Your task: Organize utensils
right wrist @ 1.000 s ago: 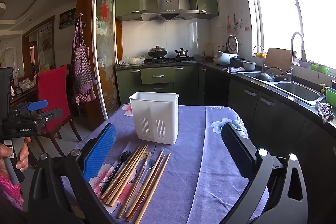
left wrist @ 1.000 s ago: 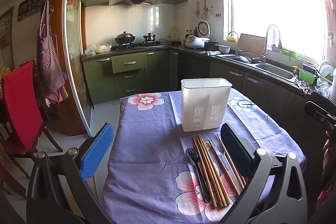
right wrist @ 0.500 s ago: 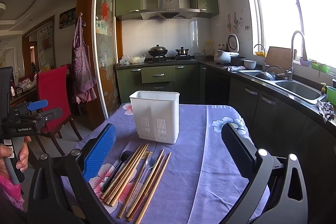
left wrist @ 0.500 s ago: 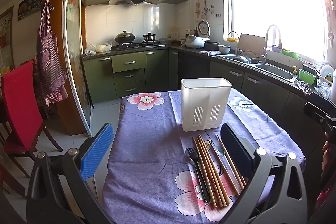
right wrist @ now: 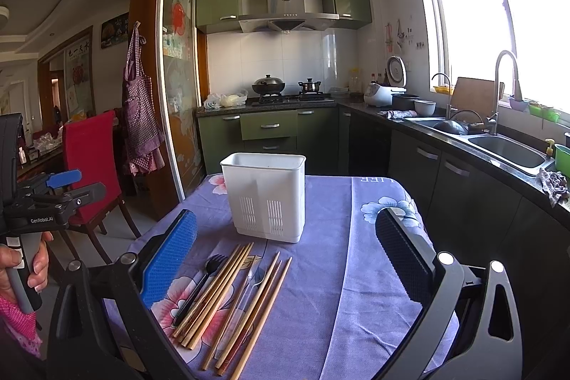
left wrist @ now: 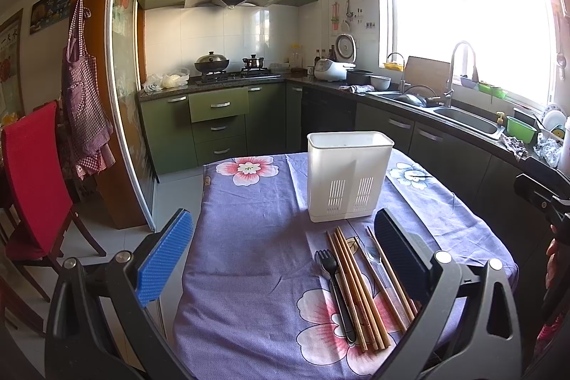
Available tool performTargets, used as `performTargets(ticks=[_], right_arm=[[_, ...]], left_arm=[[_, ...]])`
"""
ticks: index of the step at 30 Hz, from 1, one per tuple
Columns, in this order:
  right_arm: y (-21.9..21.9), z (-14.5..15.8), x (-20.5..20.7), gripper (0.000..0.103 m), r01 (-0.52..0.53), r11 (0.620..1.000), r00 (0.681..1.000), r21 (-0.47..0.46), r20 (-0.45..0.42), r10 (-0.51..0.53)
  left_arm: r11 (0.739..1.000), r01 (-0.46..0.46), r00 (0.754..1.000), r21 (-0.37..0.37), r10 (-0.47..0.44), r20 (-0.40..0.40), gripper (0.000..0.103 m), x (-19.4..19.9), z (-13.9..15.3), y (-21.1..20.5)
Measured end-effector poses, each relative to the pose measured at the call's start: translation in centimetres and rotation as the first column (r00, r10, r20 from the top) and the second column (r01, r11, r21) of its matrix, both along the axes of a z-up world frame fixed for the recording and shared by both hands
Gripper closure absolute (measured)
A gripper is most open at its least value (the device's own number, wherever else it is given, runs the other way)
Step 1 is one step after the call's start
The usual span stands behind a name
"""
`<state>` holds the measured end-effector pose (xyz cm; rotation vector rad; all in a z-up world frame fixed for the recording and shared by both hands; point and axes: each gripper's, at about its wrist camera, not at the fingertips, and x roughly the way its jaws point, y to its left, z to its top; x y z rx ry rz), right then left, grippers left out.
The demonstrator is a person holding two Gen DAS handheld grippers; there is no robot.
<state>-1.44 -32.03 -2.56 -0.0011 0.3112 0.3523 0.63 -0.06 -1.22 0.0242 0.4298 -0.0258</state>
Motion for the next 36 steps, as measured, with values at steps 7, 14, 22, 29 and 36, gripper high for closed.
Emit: performTargets(ticks=[7, 14, 22, 29, 36], right_arm=[[0.1, -0.1, 0.3, 0.004, 0.0, 1.0, 1.0, -0.001, -0.005, 0.0], [0.2, -0.5, 0.7, 0.004, -0.004, 1.0, 1.0, 0.0, -0.018, 0.004], [0.2, -0.5, 1.1, 0.004, -0.002, 1.0, 1.0, -0.006, -0.03, 0.002], [0.4, -1.3, 3.2, 0.004, -0.006, 0.999, 0.992, -0.037, -0.124, 0.002], [-0.8, -5.7, 8.6, 0.004, 0.013, 1.0, 0.893, -0.003, -0.449, -0.013]], left_arm=[[1.0, -0.001, 1.0, 0.0, 0.001, -0.003, 0.006, 0.0, 0.0, 0.0], [1.0, -0.002, 1.0, -0.003, 0.002, -0.007, 0.006, 0.1, -0.1, 0.1], [1.0, -0.001, 1.0, -0.009, 0.001, -0.023, 0.006, 0.4, -0.3, 0.1], [1.0, -0.004, 0.991, -0.021, 0.001, -0.132, 0.006, 2.9, -1.3, -0.7], [0.976, 0.073, 0.881, -0.203, -0.158, -0.445, 0.006, 8.6, -5.5, -2.2]])
